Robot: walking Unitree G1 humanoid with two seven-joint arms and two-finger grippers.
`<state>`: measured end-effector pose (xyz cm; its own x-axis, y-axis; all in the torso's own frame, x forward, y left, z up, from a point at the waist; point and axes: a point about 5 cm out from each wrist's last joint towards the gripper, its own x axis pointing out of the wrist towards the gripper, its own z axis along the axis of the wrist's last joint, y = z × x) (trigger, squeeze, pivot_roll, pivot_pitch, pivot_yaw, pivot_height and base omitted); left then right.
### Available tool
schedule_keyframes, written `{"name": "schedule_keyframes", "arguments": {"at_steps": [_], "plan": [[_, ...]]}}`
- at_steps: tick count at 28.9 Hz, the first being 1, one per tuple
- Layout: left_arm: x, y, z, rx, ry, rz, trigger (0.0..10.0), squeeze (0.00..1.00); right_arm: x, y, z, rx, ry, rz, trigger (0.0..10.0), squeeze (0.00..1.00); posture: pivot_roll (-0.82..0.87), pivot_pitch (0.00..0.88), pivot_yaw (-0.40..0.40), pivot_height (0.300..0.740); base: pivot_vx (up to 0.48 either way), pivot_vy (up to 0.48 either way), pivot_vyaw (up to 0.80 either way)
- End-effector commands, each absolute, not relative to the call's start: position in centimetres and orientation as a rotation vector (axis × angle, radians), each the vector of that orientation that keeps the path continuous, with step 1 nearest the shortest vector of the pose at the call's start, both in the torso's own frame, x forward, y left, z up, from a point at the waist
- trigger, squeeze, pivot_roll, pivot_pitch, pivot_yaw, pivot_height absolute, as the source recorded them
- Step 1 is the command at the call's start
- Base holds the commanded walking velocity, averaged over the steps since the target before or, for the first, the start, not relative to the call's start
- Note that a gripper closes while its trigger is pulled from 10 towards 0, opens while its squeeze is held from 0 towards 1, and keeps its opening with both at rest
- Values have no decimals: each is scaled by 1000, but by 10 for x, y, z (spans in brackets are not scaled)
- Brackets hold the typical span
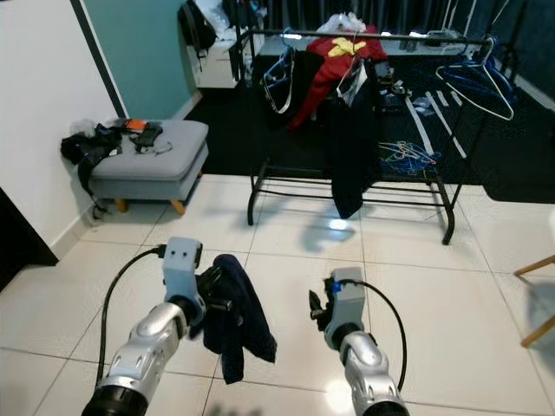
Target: Hang hanger
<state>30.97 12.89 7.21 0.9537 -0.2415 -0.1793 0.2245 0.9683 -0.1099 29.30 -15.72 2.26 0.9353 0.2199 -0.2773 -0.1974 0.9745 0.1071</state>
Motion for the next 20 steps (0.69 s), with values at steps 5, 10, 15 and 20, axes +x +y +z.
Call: {"name": "schedule_keyframes", "arguments": {"at_steps": [5,10,15,20], "plan": [[312,129,76,-82,177,-245,10000,0,291,-158,19,94,313,192,10000,0,57,2,64,740,272,0,0],[313,129,75,-80,182,-246,10000,0,292,-160,18,89,321,177,10000,0,51,0,60,740,272,0,-340],[314,128,74,-84,184,-238,10000,0,293,-160,19,92,318,186,10000,0,42,0,53,740,270,0,-480],[314,128,73,-87,189,-235,10000,0,295,-158,21,78,311,202,10000,0,27,0,62,740,271,0,0]]}}
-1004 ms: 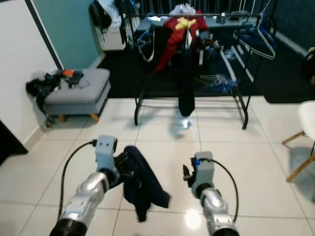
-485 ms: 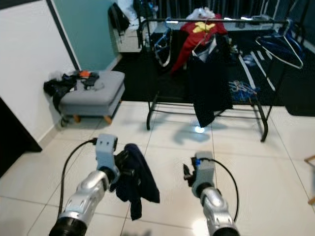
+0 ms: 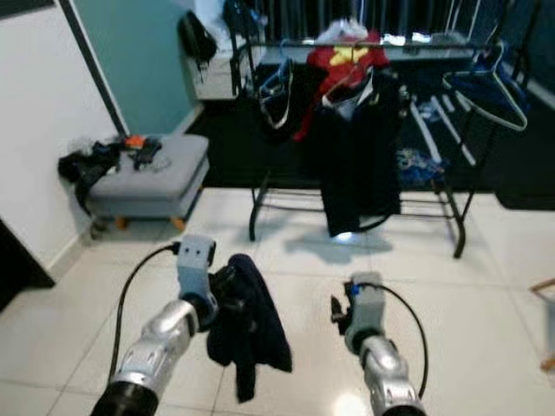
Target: Hang hanger
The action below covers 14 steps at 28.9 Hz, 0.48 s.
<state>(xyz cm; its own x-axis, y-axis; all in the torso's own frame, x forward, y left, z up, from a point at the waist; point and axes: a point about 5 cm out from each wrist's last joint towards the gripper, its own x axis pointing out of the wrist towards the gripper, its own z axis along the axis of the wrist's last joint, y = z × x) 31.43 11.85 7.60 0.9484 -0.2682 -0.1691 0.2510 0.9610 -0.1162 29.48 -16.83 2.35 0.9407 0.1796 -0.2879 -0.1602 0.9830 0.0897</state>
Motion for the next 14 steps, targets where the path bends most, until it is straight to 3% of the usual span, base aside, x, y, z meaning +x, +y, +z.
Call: {"name": "schedule_keyframes", "arguments": {"at_steps": [1,14], "plan": [[314,128,73,-87,189,-235,10000,0,295,-158,21,78,311,202,10000,0,27,0,62,740,274,0,0],[316,126,72,-81,200,-244,10000,0,294,-158,20,73,315,198,10000,0,21,0,73,740,272,0,0]]}}
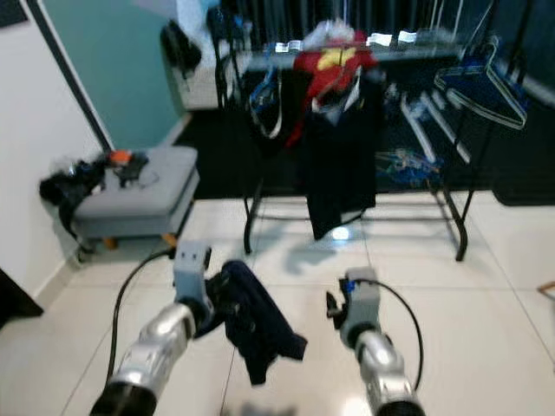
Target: Hang hanger
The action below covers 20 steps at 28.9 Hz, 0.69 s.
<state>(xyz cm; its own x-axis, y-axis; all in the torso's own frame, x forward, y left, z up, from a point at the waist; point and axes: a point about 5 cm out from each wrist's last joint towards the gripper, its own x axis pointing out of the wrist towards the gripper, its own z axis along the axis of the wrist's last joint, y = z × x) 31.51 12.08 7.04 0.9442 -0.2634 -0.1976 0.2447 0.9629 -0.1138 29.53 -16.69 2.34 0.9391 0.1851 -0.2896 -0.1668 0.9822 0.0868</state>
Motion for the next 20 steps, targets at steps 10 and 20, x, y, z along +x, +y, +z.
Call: {"name": "schedule_keyframes", "arguments": {"at_steps": [10,20], "plan": [[319,128,75,-80,189,-239,10000,0,295,-154,23,75,291,216,10000,0,33,0,69,740,273,0,0],[317,128,76,-79,164,-245,10000,0,295,-154,22,79,294,211,10000,0,32,0,72,740,81,0,0]]}}
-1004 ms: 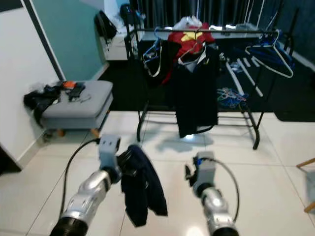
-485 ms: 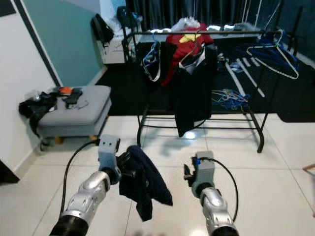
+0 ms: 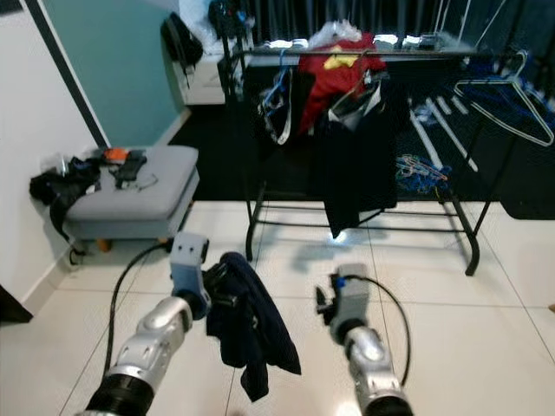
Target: Hang hanger
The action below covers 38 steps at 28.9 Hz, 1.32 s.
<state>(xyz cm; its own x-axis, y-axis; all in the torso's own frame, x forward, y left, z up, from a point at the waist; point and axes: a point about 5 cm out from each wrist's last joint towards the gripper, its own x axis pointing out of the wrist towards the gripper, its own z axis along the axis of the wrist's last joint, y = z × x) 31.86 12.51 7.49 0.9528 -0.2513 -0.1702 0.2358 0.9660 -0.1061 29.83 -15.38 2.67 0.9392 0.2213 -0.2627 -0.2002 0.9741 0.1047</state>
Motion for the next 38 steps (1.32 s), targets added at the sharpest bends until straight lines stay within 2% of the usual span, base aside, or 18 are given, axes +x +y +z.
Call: {"name": "schedule_keyframes", "arguments": {"at_steps": [1,6,14,21,27,31,34,38], "plan": [[317,128,76,-79,164,-245,10000,0,295,-154,22,79,294,211,10000,0,32,0,72,740,0,0,0],[313,128,70,-87,185,-245,10000,0,291,-156,19,79,301,197,10000,0,32,0,82,740,0,0,0],[315,129,69,-43,215,-276,10000,0,302,-150,26,93,282,194,10000,0,54,0,80,740,0,0,0],[313,142,67,-33,226,-207,10000,0,302,-141,24,93,300,236,10000,0,84,0,37,740,0,0,0],[314,148,67,-38,227,-182,10000,0,305,-142,26,75,302,253,10000,0,81,0,36,740,0,0,0],[320,152,70,-45,225,-173,10000,0,312,-143,31,77,295,234,10000,0,82,0,47,740,0,-480,0],[321,153,69,-94,248,-151,10000,0,313,-140,34,89,279,238,10000,0,77,0,34,740,0,0,0],[317,148,64,-65,275,-172,10000,0,305,-140,26,75,306,264,10000,0,91,0,17,740,0,0,0]]}}
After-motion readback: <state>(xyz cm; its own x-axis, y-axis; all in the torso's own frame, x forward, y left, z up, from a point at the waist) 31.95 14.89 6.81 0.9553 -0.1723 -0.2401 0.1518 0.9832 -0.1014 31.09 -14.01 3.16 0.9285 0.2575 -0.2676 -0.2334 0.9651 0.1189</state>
